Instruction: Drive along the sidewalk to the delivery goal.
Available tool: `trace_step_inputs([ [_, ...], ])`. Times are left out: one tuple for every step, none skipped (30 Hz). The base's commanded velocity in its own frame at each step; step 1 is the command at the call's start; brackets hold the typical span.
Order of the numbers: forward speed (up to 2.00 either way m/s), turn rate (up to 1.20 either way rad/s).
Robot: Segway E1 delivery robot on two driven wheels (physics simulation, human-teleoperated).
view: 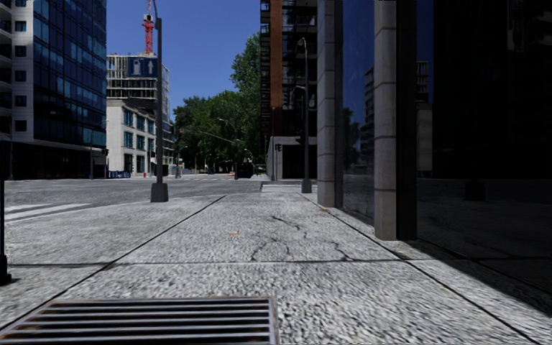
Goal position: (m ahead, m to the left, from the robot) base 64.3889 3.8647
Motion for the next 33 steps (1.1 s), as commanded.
trace_step_inputs([
  [2.00,0.00],
  [2.00,0.00],
  [2.00,0.00],
  [2.00,0.00],
  [2.00,0.00],
  [2.00,0.00],
  [2.00,0.00],
  [2.00,0.00],
  [2.00,0.00],
  [2.00,0.00],
  [2.00,0.00],
  [2.00,0.00],
  [2.00,0.00],
  [2.00,0.00],
  [2.00,0.00],
  [2.00,0.00],
  [2.00,0.00],
  [2.00,0.00],
  [2.00,0.00],
  [2.00,0.00],
  [2.00,0.00],
  [2.00,0.00],
  [2.00,0.00],
  [2.00,0.00],
  [2.00,0.00],
  [2.00,0.00],
  [2.00,0.00],
  [2.00,0.00],
  [2.00,0.00],
  [2.00,0.00],
  [2.00,0.00],
  [2.00,0.00],
  [2.00,0.00],
])
